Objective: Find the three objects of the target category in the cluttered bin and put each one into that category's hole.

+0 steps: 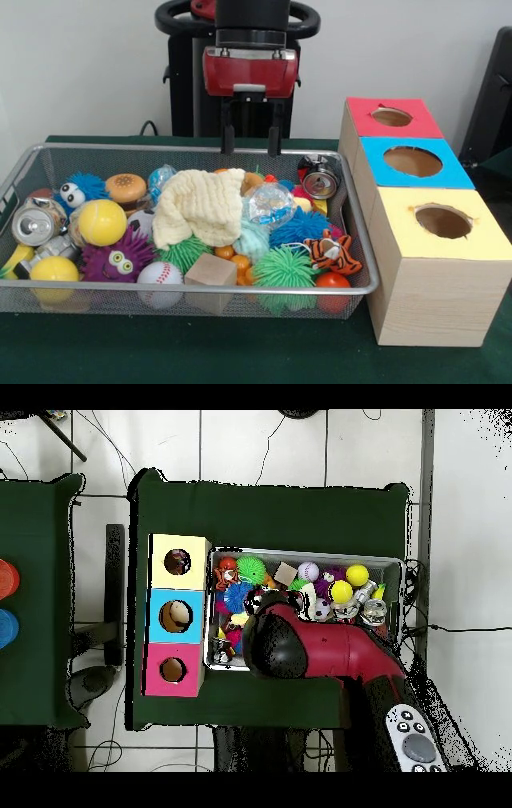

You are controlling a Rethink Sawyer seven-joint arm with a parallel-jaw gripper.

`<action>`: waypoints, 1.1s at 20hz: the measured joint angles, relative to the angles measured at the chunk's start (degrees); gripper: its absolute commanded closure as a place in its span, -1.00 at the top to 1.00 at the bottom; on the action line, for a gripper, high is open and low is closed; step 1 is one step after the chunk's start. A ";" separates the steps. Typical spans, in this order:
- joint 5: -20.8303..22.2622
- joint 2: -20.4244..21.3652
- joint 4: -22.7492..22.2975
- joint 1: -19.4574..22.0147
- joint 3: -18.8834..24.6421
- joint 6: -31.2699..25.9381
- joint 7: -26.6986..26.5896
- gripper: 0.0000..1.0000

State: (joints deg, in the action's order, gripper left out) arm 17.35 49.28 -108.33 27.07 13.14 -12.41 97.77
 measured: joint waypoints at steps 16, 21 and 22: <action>3.29 -1.51 -0.07 0.64 0.43 0.01 0.00 1.00; 3.29 -1.51 -0.08 0.64 0.99 0.01 0.00 1.00; 3.29 -1.51 -0.08 0.64 1.26 0.01 0.00 1.00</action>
State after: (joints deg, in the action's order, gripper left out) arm 20.64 47.77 -108.41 27.71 14.40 -12.40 97.77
